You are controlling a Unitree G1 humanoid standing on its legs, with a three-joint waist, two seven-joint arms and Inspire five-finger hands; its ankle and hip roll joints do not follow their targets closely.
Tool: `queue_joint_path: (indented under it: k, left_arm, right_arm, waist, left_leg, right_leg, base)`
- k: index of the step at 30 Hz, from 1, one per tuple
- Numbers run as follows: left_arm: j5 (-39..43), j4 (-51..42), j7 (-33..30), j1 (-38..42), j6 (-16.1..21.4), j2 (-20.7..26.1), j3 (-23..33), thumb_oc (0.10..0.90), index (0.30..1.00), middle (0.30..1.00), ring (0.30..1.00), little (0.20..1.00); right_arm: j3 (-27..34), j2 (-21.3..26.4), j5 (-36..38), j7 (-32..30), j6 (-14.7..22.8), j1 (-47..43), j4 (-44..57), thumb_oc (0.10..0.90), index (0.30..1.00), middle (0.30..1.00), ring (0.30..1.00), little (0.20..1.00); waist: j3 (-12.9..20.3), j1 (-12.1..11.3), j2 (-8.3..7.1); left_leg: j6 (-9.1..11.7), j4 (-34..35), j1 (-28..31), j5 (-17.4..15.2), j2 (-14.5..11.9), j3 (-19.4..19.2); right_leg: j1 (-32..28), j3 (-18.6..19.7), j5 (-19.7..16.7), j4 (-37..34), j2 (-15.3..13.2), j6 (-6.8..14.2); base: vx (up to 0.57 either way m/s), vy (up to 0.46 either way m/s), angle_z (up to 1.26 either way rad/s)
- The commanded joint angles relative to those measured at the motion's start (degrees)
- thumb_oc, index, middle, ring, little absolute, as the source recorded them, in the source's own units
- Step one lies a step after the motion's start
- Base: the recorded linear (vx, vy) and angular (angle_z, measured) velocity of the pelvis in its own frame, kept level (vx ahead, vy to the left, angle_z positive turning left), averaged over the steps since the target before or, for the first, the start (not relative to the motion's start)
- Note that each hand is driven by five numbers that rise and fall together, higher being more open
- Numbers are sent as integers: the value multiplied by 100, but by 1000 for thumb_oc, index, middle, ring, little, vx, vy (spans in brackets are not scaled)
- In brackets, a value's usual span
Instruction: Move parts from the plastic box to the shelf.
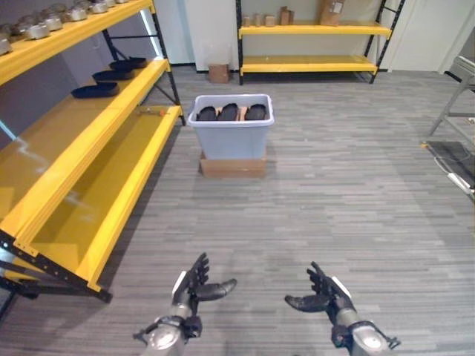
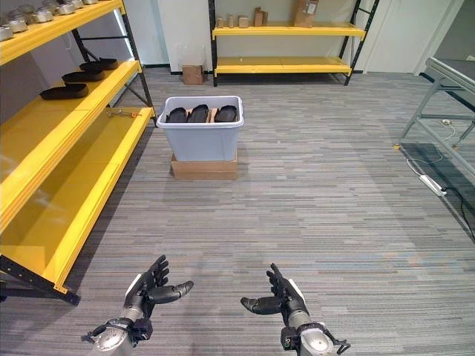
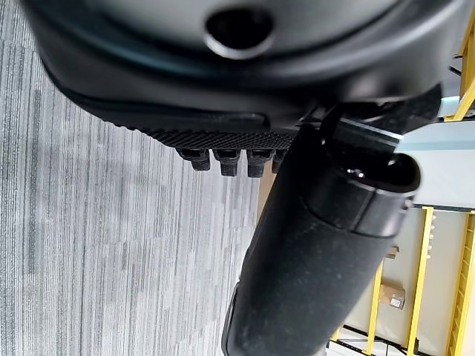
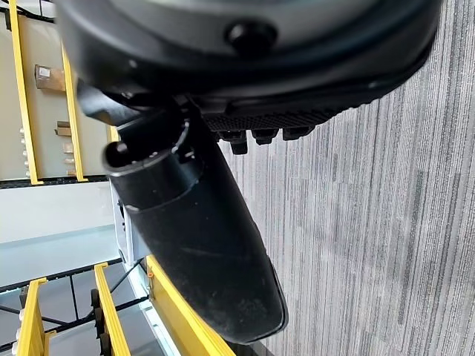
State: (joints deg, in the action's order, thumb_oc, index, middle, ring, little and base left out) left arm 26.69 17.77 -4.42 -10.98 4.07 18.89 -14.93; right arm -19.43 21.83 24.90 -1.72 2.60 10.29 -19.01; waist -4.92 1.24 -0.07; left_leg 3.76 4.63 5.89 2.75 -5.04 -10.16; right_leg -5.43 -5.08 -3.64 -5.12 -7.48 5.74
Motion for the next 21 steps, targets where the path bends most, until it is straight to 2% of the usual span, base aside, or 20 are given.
queue_joint_path:
  k: [1, 21]
  left_arm:
    - [8, -93, 28, 548, 550, 93, 219, 900, 1000, 1000, 1000, 1000]
    - [142, -90, 63, 512, 480, 69, 213, 900, 1000, 1000, 1000, 1000]
  right_arm:
    - [186, 54, 90, 31, 516, -391, 385, 900, 1000, 1000, 1000, 1000]
    - [190, 40, 49, 25, 473, -384, 403, 900, 1000, 1000, 1000, 1000]
  waist:
    - [209, -128, -95]
    - [212, -123, -91]
  left_leg:
    - [89, 37, -88, -63, -248, 103]
    - [72, 37, -40, -102, -231, 94]
  right_leg:
    - [130, -141, -12, 12, -306, 273]
    - [104, -134, -3, 12, -308, 264]
  base:
    - [0, 0, 0]
    - [0, 0, 0]
